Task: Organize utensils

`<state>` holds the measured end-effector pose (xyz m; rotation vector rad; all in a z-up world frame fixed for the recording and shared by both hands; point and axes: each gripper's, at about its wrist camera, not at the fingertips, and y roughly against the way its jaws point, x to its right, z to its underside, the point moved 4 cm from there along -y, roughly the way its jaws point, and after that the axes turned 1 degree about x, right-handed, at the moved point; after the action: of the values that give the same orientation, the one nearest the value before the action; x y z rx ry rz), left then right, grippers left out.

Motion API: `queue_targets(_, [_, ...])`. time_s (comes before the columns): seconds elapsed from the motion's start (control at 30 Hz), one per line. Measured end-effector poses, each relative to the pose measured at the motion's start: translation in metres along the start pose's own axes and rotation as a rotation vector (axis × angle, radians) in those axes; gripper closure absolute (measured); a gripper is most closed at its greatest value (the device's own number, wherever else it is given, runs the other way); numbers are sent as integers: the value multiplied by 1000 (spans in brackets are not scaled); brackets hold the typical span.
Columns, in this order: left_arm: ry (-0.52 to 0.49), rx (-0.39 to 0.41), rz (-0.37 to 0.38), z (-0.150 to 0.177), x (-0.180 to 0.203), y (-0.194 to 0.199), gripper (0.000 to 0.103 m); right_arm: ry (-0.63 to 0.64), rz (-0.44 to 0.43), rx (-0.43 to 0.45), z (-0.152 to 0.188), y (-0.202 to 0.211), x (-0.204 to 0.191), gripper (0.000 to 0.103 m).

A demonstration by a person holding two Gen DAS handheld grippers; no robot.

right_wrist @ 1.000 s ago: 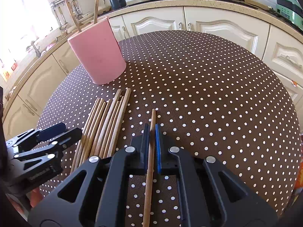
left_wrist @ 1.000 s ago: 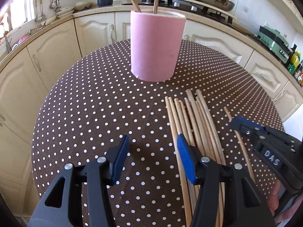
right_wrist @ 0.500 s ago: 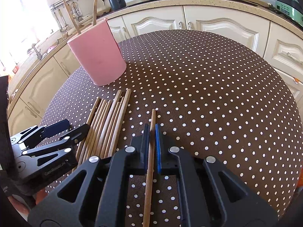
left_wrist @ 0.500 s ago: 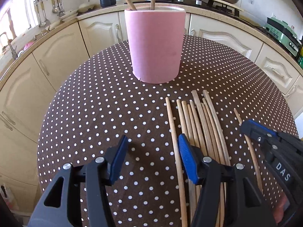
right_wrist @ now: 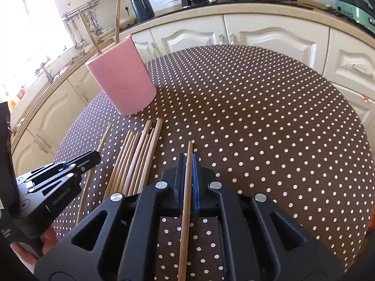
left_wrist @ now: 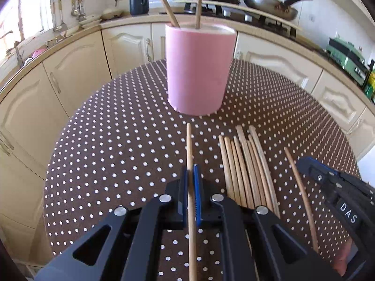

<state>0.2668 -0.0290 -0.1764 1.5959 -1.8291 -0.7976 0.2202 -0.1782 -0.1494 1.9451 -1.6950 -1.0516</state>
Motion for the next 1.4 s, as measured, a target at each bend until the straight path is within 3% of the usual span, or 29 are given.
queue_targets(0.27, [27,83,29,-6,-10,23,97,-27,-34,59,-5,11,0,97])
queue_targets(0.5, [33,117,51,-10,-10,35,97,-25,-5,79,-11,22,8,97])
queue_targets(0.6, [27,113,50,-8,-9,35,97,41,29,-3,-7,12,2,95])
queue_targets(0.67, [27,102,49,-6,-9,33,97,26,43,-45,-5,7,3,88])
queue_targets(0.73, [21,95,58,-3,-8,32,97,30,58,-40,-3,6,2,60])
queue_targets(0.8, [-1,96,70,0,-5,31,97,65,126,-34,-2,5,-1,51])
queue_targets(0.9, [-27,109,71,3,-1,34,97,97,145,-32,-1,3,-9,54])
queue_targets(0.93, [-29,111,75,4,0,35,97,118,158,-40,1,0,-12,70])
queue_targets(0.97, [-30,111,79,5,1,35,97,140,167,-54,3,-5,-16,75])
queue_targets(1.07, [-35,108,87,9,2,35,97,205,193,-72,7,-14,-26,78])
queue_targets(1.2, [-42,106,103,12,2,34,97,218,209,-73,7,-18,-30,96])
queue_targets(1.4, [-31,114,123,11,-1,34,97,84,133,-36,1,-10,-10,97])
